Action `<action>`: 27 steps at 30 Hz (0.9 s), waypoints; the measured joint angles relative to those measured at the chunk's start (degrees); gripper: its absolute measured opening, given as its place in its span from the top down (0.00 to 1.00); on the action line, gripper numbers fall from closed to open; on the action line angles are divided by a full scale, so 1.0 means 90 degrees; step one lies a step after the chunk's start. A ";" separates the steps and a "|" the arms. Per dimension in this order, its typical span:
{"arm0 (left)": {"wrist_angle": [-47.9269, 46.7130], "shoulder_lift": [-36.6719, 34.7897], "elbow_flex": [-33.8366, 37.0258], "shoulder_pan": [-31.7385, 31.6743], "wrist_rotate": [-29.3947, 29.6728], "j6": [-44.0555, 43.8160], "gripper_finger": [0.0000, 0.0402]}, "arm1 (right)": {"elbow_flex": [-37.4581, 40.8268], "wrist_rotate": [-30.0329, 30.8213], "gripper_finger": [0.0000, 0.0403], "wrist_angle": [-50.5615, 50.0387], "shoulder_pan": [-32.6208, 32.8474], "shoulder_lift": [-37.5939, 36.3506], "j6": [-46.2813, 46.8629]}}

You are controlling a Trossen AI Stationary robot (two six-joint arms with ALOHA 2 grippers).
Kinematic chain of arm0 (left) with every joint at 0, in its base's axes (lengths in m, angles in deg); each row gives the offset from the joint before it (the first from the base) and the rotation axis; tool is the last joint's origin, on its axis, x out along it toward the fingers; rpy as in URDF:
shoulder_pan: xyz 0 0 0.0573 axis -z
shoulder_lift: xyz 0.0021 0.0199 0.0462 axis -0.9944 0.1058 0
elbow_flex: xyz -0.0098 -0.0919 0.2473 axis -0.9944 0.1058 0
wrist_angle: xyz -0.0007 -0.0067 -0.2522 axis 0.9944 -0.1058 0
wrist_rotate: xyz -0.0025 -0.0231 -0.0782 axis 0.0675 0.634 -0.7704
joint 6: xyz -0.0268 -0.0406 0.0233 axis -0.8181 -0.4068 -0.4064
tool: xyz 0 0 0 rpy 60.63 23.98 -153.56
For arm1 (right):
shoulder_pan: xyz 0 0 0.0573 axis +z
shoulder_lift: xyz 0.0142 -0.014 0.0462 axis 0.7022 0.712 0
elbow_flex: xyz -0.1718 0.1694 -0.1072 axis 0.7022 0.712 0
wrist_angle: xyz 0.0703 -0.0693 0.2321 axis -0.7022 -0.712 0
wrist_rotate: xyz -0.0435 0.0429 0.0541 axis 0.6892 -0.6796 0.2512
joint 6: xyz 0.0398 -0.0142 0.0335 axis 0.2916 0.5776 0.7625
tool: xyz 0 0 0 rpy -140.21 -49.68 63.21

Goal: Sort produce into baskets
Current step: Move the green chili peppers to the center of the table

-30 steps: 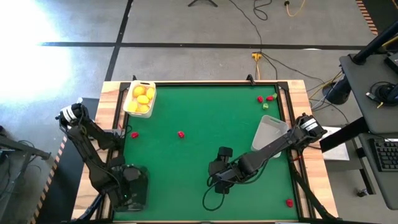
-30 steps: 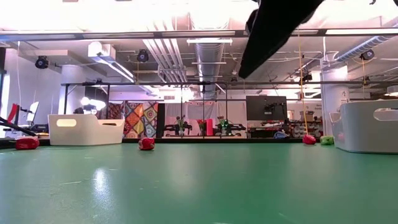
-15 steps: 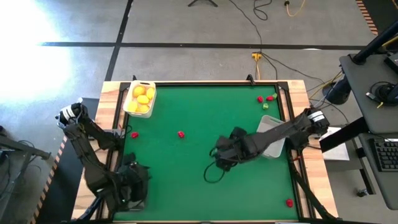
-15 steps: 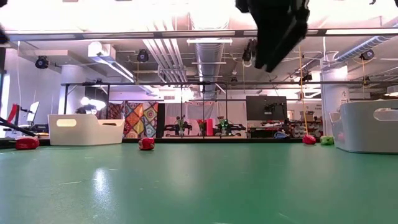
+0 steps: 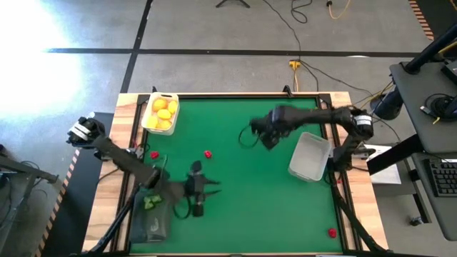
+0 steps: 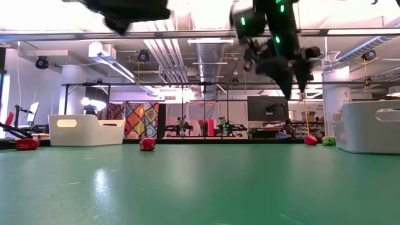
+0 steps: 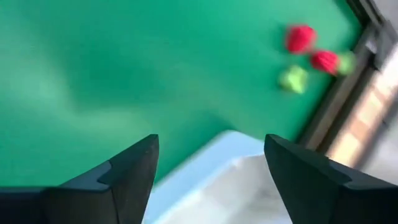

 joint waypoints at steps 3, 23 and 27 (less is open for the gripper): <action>0.1714 0.0000 0.0641 -0.0662 -0.0660 0.0721 0.79 | 0.0238 -0.0068 0.31 -0.0261 -0.0718 -0.0001 -0.0362; 0.3177 -0.0036 0.1993 -0.1542 -0.0807 0.0910 0.81 | 0.1938 -0.1050 0.40 0.1741 -0.4282 0.0021 -0.1090; 0.3152 -0.0034 0.1989 -0.1542 -0.0805 0.0910 0.81 | 0.2308 -0.1127 0.39 0.2328 -0.4637 0.0021 -0.0773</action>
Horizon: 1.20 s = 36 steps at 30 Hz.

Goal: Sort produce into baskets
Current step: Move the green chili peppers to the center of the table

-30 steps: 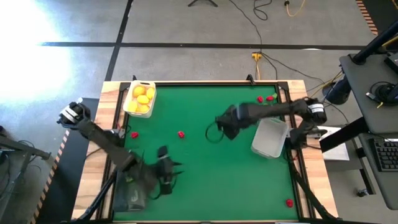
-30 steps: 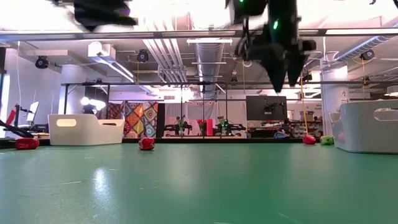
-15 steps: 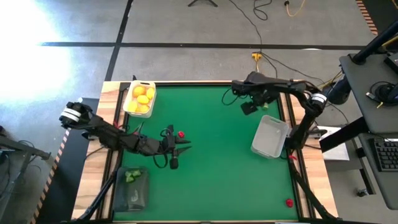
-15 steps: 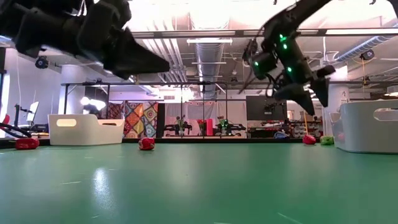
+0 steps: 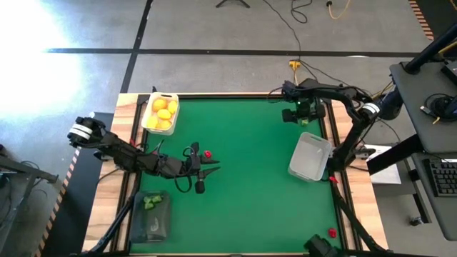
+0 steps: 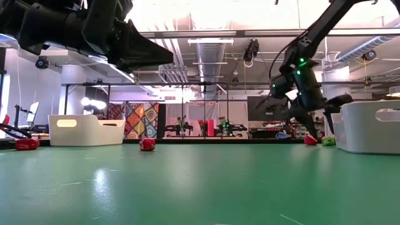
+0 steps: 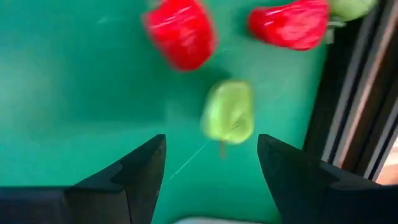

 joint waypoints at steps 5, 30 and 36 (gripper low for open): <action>0.0006 0.0002 -0.0002 0.0000 0.0000 0.0000 0.81 | 0.0304 0.0174 0.41 0.0360 -0.0297 0.0002 0.0261; -0.0031 0.0002 -0.0100 -0.0005 0.0002 0.0000 0.81 | 0.0554 0.0040 0.73 0.1117 -0.0334 -0.0002 0.0686; -0.0031 0.0002 -0.0100 -0.0005 0.0002 0.0000 0.81 | 0.0137 -0.0094 0.73 0.0844 0.0003 -0.0018 0.0266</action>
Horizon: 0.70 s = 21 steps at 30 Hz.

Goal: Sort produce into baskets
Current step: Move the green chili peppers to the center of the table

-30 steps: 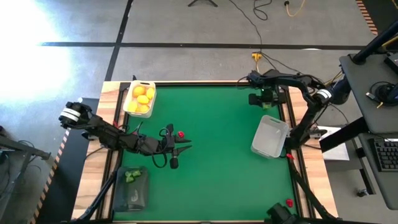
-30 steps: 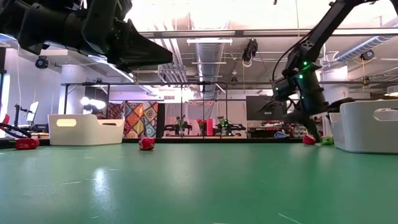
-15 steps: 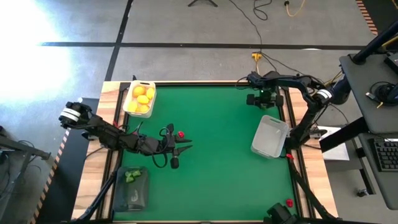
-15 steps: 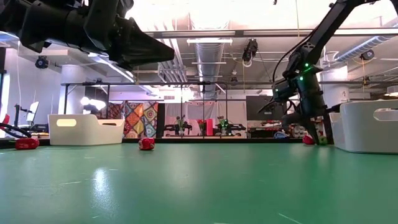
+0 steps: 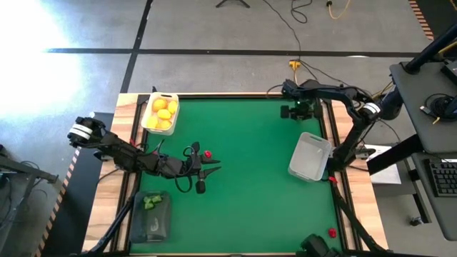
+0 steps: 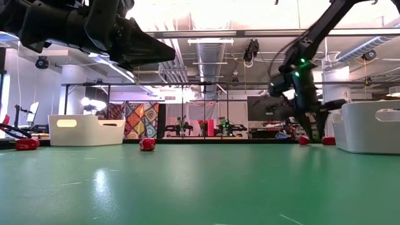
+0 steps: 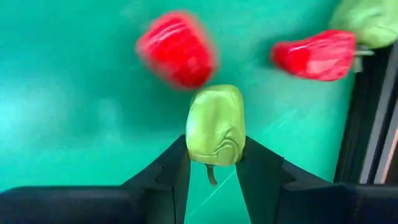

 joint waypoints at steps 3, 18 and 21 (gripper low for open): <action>0.0000 0.0000 0.0000 0.0000 -0.0001 0.0000 0.81 | -0.0256 -0.0012 0.73 -0.0052 0.0571 -0.0069 -0.0170; 0.0000 0.0000 0.0000 0.0000 0.0000 0.0000 0.81 | -0.0348 -0.0085 0.73 0.2387 0.4677 -0.0079 -0.0681; 0.0000 0.0000 0.0000 0.0000 0.0000 0.0000 0.81 | -0.0327 -0.0075 0.73 0.2392 0.5003 -0.0079 -0.0870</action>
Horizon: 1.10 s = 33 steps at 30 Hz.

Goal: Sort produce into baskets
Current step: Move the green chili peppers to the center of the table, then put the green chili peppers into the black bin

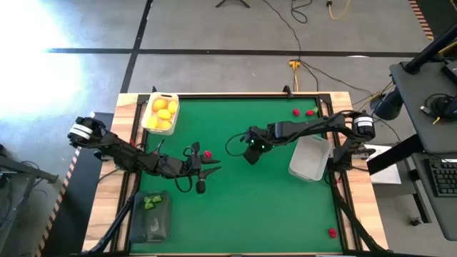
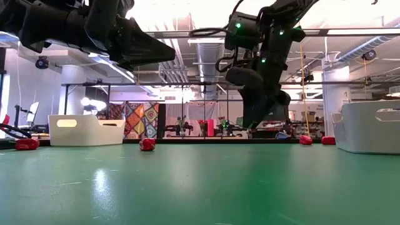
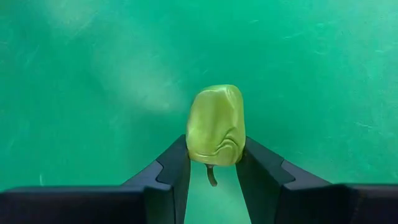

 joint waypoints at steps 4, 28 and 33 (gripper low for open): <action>0.0000 0.0000 0.0000 0.0000 0.0000 0.0000 0.81 | 0.0102 -0.0132 0.73 0.0008 0.0241 0.0000 -0.0215; 0.0000 0.0001 0.0002 0.0000 -0.0002 0.0000 0.81 | -0.0175 -0.0186 0.58 0.0844 0.1004 0.0765 -0.0322; 0.0002 0.0000 0.0002 0.0000 -0.0002 0.0000 0.81 | -0.0410 -0.0134 0.59 0.0845 0.0996 0.0760 -0.0553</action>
